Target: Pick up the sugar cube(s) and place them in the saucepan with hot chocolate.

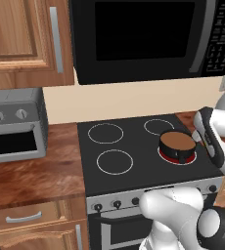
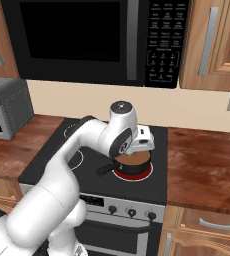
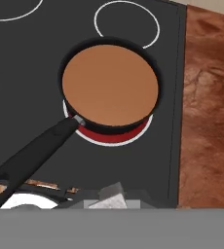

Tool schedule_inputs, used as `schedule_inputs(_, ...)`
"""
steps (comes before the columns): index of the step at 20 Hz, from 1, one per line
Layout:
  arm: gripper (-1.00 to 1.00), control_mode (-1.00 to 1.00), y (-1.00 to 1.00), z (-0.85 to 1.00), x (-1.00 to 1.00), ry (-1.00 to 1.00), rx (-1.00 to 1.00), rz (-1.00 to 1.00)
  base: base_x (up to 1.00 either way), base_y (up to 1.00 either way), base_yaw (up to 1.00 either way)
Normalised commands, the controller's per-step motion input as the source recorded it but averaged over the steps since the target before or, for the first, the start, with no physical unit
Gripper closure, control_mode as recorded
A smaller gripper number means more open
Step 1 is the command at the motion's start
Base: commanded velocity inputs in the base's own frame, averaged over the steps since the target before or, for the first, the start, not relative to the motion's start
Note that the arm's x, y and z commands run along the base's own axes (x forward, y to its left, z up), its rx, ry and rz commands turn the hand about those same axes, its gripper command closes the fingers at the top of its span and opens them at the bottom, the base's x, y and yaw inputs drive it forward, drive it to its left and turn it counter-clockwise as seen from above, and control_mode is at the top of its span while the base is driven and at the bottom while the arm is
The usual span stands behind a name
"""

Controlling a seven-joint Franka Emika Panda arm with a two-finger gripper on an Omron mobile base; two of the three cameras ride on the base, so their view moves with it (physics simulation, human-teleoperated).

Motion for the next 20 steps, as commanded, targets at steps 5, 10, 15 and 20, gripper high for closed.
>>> schedule_inputs(5, 1.0, -1.0, 0.1, -0.06, 0.61, 0.17, -0.01, -0.02, 0.0, 0.0, 0.0)
schedule_inputs(10, 1.0, -1.0, 0.0, 0.0, 0.4, 0.06, 0.01, -0.03, 0.0, 0.0, 0.0)
schedule_inputs(15, 1.0, -1.0, 0.0, -0.04, 0.3, 0.03, 0.09, 0.0, 0.0, 0.0, 0.0)
schedule_inputs(20, 1.0, -1.0, 0.0, -0.31, 0.01, 0.0, 0.13, 0.0, 0.0, 0.0, 0.0)
